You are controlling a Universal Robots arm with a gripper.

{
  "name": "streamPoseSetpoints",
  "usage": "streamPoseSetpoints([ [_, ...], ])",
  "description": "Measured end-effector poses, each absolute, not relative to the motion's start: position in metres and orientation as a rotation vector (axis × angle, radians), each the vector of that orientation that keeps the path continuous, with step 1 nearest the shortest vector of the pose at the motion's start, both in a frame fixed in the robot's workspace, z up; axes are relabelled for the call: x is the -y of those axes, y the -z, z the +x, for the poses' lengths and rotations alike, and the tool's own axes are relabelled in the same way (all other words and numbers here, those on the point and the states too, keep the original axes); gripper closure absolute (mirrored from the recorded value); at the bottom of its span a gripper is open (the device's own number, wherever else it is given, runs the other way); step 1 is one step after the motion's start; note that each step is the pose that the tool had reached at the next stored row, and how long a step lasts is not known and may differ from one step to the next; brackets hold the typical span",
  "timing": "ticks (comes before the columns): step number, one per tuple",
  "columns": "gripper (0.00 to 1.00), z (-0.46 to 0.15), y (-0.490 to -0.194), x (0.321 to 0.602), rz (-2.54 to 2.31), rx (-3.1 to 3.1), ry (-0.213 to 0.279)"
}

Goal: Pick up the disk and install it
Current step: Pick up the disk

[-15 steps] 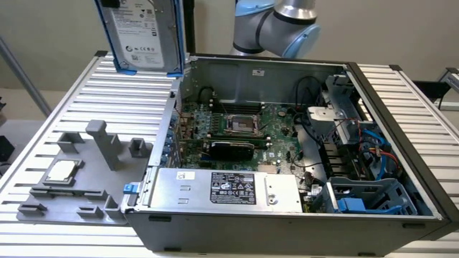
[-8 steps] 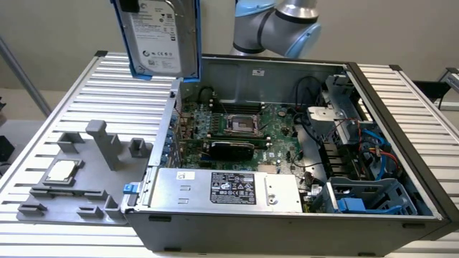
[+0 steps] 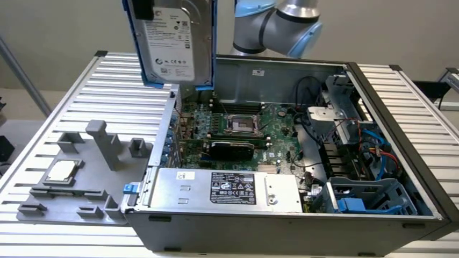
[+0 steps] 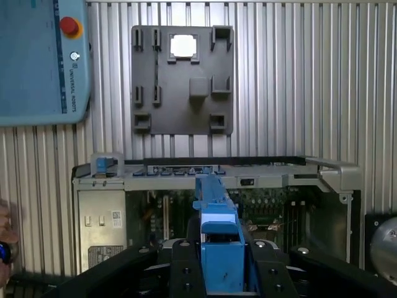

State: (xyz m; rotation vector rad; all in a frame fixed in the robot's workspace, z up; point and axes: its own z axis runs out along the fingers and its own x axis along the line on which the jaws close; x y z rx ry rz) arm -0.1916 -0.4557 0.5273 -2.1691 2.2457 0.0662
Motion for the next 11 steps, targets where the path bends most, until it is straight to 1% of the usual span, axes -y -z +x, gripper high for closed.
streamPoseSetpoints([
  [11, 0.68, -0.144, -0.521, 0.472, -2.169, -2.246, -0.066],
])
